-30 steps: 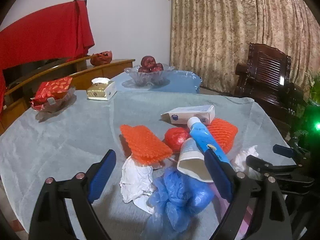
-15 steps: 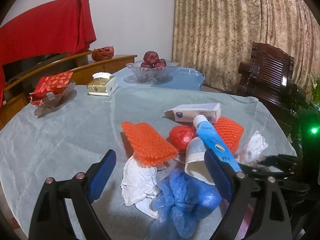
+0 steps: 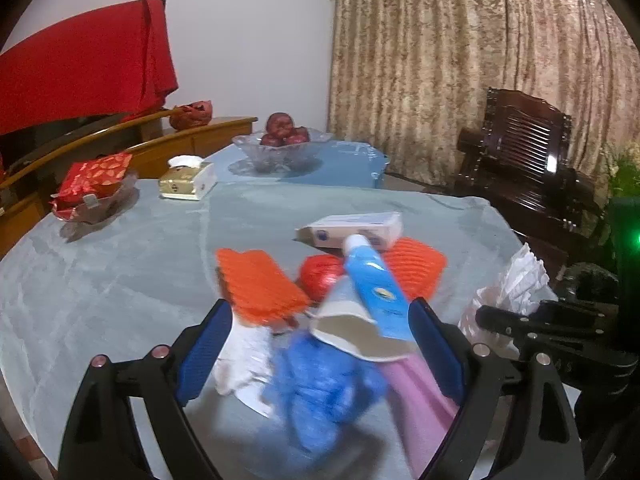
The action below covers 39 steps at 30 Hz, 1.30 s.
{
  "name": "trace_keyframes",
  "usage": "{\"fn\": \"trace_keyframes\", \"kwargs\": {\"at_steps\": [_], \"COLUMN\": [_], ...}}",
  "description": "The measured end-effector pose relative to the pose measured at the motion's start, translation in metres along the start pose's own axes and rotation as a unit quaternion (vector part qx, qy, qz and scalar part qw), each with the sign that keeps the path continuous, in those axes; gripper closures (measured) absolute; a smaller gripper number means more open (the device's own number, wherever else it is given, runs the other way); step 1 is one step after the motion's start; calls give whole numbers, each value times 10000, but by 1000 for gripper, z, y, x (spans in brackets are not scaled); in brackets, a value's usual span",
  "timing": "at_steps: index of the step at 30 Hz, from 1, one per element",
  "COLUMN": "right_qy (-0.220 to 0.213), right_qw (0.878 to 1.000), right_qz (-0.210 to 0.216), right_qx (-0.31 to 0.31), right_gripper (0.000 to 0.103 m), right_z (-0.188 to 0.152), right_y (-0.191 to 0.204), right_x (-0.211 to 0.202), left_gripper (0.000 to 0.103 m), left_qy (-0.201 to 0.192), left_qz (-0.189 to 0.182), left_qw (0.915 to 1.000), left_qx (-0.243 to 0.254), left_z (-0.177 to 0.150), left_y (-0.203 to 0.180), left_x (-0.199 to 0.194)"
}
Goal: Collect trash
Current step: 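Grasp the white tissue with the right tool while the left tool grasps the pink mask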
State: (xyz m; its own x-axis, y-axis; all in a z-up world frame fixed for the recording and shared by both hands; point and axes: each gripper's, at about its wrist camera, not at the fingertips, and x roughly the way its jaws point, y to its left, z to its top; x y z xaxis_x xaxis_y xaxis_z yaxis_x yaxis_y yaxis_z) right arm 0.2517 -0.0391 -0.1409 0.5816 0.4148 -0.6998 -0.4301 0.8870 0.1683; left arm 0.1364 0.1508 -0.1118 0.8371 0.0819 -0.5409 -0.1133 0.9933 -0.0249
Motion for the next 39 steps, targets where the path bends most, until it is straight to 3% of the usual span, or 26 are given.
{"fn": "trace_keyframes", "kwargs": {"at_steps": [14, 28, 34, 39], "right_qy": [-121, -99, -54, -70], "right_qw": [9993, 9985, 9988, 9989], "right_qz": [-315, -432, -417, -418], "right_qx": [174, 317, 261, 217], "right_gripper": [71, 71, 71, 70], "right_z": [-39, -56, -55, -54], "right_y": [-31, -51, -50, -46], "right_x": [-52, -57, -53, -54], "left_gripper": [21, 32, 47, 92], "left_qy": [429, 1160, 1547, 1512], "left_qz": [-234, -136, -201, -460], "left_qw": [9988, 9930, 9877, 9874], "left_qx": [90, 149, 107, 125], "left_z": [-34, -58, -64, -63], "left_y": [-59, -85, -85, -89], "left_x": [-10, 26, 41, 38]}}
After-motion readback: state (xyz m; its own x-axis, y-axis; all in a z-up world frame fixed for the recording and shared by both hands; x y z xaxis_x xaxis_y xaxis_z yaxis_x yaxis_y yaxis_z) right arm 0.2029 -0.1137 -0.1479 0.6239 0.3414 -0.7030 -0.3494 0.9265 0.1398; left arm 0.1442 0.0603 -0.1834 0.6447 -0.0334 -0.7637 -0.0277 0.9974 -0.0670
